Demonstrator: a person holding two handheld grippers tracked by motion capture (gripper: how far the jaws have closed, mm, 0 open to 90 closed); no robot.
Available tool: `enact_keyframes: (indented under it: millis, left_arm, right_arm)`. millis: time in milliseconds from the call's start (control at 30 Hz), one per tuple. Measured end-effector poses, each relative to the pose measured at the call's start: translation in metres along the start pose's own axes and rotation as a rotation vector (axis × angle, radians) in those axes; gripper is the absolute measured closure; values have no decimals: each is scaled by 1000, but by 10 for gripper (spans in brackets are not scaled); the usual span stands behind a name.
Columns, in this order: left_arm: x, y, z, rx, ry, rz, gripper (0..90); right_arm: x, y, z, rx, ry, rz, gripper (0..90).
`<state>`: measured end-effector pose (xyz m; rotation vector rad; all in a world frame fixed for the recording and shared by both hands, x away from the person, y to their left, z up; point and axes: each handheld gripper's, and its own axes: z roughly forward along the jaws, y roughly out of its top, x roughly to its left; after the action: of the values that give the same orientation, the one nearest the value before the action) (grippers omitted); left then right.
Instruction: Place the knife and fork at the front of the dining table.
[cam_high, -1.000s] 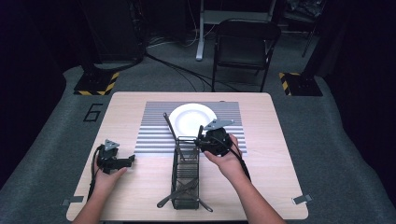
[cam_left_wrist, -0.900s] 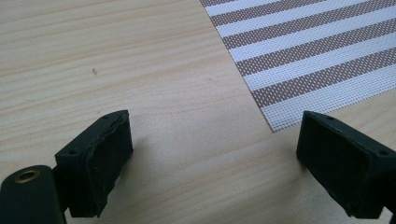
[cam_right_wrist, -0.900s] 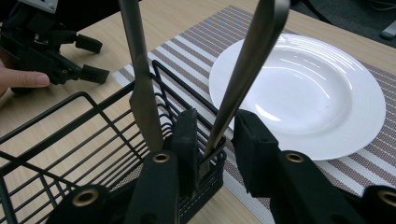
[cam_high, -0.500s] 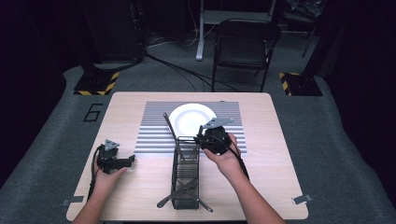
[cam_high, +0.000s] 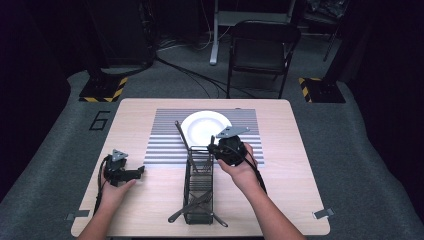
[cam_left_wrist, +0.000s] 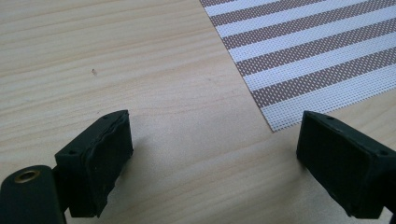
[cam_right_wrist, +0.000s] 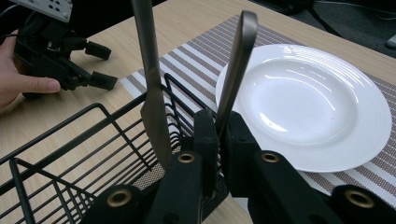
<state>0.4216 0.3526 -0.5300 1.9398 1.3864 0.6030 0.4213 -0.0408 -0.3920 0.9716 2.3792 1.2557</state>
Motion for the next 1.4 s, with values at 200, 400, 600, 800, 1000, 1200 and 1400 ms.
enact_keyframes:
  millis: [200, 400, 600, 800, 1000, 1200, 1400]
  left_arm:
    - [0, 0, 0, 0, 0, 0, 103]
    - [0, 0, 0, 0, 0, 0, 103]
    - [0, 0, 0, 0, 0, 0, 103]
    - [0, 0, 0, 1, 0, 0, 103]
    - [0, 0, 0, 0, 0, 0, 103]
    - [0, 0, 0, 0, 0, 0, 103]
    - [0, 0, 0, 0, -1, 0, 103]
  right_arm:
    - [5, -1, 2, 17, -7, -30, 845]
    - [9, -3, 7, 38, -9, -51, 843]
    - [12, -5, 12, 50, -16, -72, 843]
    - [16, -7, 16, 60, -28, -89, 840]
    - [17, -8, 20, 71, -32, -106, 842]
    - [18, -7, 21, 81, -38, -95, 862]
    - [14, -6, 19, 68, -33, -85, 867]
